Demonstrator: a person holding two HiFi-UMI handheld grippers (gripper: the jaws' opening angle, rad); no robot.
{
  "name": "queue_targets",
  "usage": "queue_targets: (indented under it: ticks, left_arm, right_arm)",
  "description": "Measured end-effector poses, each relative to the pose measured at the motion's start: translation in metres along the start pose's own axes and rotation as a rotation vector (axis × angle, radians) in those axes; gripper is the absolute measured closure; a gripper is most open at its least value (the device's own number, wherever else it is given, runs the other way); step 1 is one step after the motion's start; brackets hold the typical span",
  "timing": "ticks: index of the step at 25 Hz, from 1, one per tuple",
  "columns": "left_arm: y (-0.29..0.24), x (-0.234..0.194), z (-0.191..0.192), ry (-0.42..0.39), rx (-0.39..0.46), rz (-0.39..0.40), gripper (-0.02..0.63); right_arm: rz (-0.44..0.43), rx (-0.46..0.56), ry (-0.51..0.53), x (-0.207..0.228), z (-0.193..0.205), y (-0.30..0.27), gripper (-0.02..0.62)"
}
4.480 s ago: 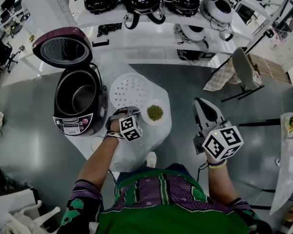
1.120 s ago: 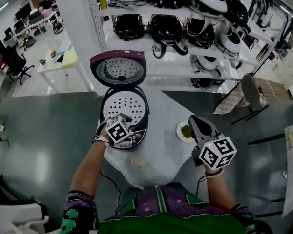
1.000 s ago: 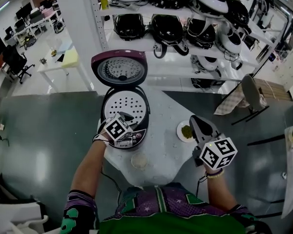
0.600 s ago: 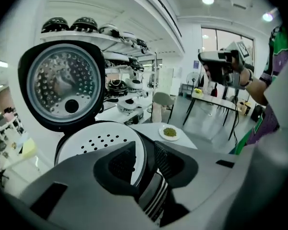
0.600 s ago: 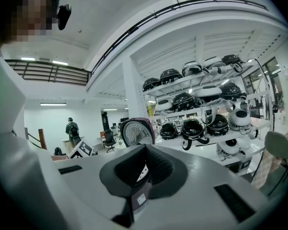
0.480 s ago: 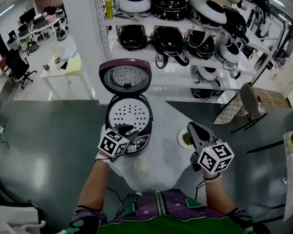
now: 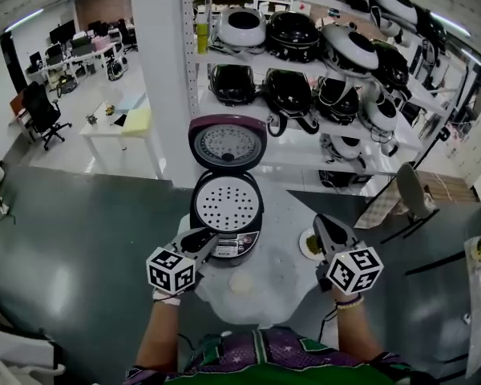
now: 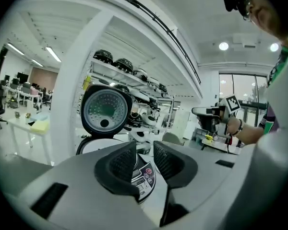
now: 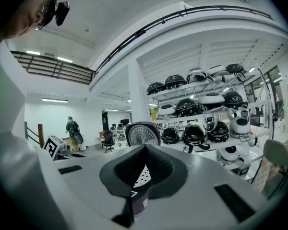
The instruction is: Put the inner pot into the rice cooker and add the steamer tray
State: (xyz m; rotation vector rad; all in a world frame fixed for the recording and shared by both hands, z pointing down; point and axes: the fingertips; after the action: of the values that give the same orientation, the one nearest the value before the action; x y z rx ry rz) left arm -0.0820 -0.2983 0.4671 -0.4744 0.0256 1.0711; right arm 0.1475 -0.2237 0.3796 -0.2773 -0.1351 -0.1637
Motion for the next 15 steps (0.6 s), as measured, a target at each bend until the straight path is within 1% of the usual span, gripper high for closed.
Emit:
queue_targets:
  ticks: [5,10,15]
  left_arm:
    - [0.045,0.006,0.005,0.022,0.055,-0.012,0.482]
    - [0.076,0.021,0.014,-0.004,0.073,-0.008,0.488]
    - [0.096,0.039,0.009,-0.007,0.127,0.011,0.495]
  right_arm:
    - [0.038,0.015,-0.007,-0.010,0.001,0.018,0.589]
    - [0.093,0.013,-0.006,-0.017,0.010,0.048,0.589]
    - [0.094,-0.029,0.004,-0.035,0.031,0.067,0.589]
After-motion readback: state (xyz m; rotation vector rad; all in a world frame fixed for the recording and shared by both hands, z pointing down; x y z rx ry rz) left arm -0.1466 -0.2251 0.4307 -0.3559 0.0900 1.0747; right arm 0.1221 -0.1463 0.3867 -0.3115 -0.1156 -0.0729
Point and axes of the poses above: the fingertips, and each gripper's own axes: y backward along the fingers, x to its right, z out of its underside, and after that the axes turned 7 degrees about -x, right-handed
